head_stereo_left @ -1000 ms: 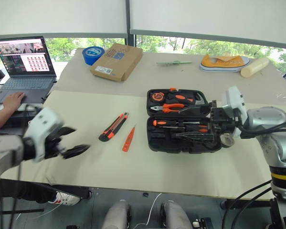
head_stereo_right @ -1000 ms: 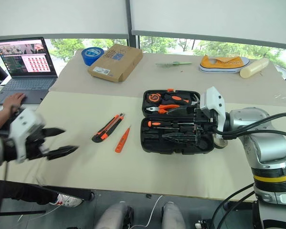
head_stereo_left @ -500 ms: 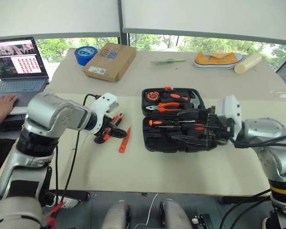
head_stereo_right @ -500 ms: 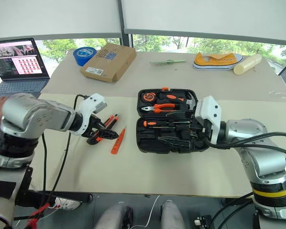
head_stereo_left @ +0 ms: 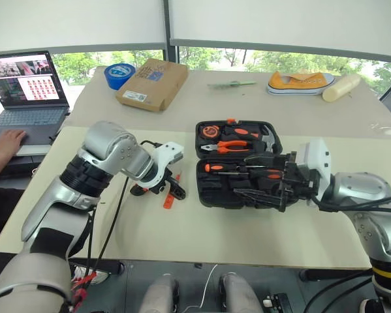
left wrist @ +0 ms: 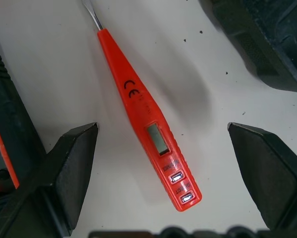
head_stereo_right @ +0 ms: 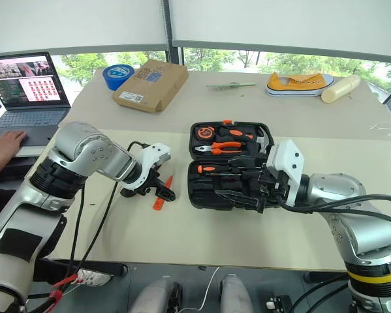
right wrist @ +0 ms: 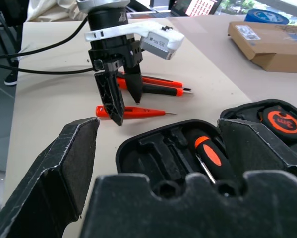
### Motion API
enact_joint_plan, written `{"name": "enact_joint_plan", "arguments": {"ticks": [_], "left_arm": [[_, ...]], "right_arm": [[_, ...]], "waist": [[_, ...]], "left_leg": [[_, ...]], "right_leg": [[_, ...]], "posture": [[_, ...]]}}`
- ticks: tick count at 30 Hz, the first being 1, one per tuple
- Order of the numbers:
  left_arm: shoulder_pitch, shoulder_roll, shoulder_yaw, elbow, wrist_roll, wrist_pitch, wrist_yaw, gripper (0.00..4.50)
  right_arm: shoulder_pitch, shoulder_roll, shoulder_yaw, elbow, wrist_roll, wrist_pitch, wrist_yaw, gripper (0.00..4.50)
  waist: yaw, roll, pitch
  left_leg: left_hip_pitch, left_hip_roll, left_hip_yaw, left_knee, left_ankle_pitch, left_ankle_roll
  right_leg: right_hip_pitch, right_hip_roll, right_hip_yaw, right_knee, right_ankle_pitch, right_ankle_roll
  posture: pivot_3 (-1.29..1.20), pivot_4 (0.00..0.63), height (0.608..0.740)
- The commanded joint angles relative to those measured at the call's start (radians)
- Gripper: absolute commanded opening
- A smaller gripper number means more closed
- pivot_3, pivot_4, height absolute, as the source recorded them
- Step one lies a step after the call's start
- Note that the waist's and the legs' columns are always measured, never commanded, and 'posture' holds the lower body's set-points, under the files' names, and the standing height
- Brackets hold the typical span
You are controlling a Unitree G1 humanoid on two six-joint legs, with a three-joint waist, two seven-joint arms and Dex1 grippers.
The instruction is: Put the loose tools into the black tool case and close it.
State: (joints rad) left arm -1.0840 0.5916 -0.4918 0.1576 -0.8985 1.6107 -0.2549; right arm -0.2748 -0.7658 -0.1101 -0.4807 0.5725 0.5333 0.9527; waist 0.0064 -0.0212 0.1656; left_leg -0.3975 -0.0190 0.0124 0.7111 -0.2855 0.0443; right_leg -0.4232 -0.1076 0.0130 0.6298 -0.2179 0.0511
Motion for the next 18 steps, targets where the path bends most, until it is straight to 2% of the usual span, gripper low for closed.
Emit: {"name": "enact_joint_plan", "arguments": {"ticks": [1, 9, 10, 18], "left_arm": [[0.01, -0.029, -0.043, 0.042, 0.003, 0.004, 0.005, 3.42], [0.001, -0.032, -0.097, 0.049, -0.004, 0.004, -0.016, 0.63], [-0.001, -0.03, -0.101, 0.049, -0.002, 0.004, -0.021, 0.42], [-0.034, -0.002, -0.137, 0.011, 0.108, -0.01, -0.112, 0.41]], "right_arm": [[-0.001, 0.002, -0.028, -0.039, 0.02, -0.015, -0.017, 4.5], [0.0, 0.003, -0.028, -0.039, 0.02, -0.019, -0.023, 4.5], [0.0, 0.003, -0.028, -0.038, 0.02, -0.02, -0.023, 4.5], [-0.002, 0.003, -0.025, -0.022, 0.013, -0.027, -0.019, 4.5]], "waist": [[0.003, 0.0, 0.0], [0.005, 0.0, 0.0], [0.006, 0.0, 0.0], [0.004, 0.0, 0.0]], "left_leg": [[0.0, 0.0, 0.0, 0.0, 0.0, 0.0], [0.0, -0.001, 0.0, 0.0, 0.0, 0.0], [0.0, -0.001, 0.0, 0.0, 0.0, 0.0], [0.0, -0.001, 0.0, 0.0, 0.0, 0.0]], "right_leg": [[0.0, 0.0, 0.0, 0.0, 0.0, 0.0], [0.001, -0.001, 0.0, 0.0, 0.0, 0.001], [0.001, -0.001, 0.0, 0.0, 0.0, 0.001], [0.001, -0.001, 0.0, 0.0, 0.0, 0.001]], "posture": [[0.0, 0.15, 0.735], [0.0, 0.15, 0.735], [0.0, 0.15, 0.735], [0.0, 0.15, 0.735]]}}
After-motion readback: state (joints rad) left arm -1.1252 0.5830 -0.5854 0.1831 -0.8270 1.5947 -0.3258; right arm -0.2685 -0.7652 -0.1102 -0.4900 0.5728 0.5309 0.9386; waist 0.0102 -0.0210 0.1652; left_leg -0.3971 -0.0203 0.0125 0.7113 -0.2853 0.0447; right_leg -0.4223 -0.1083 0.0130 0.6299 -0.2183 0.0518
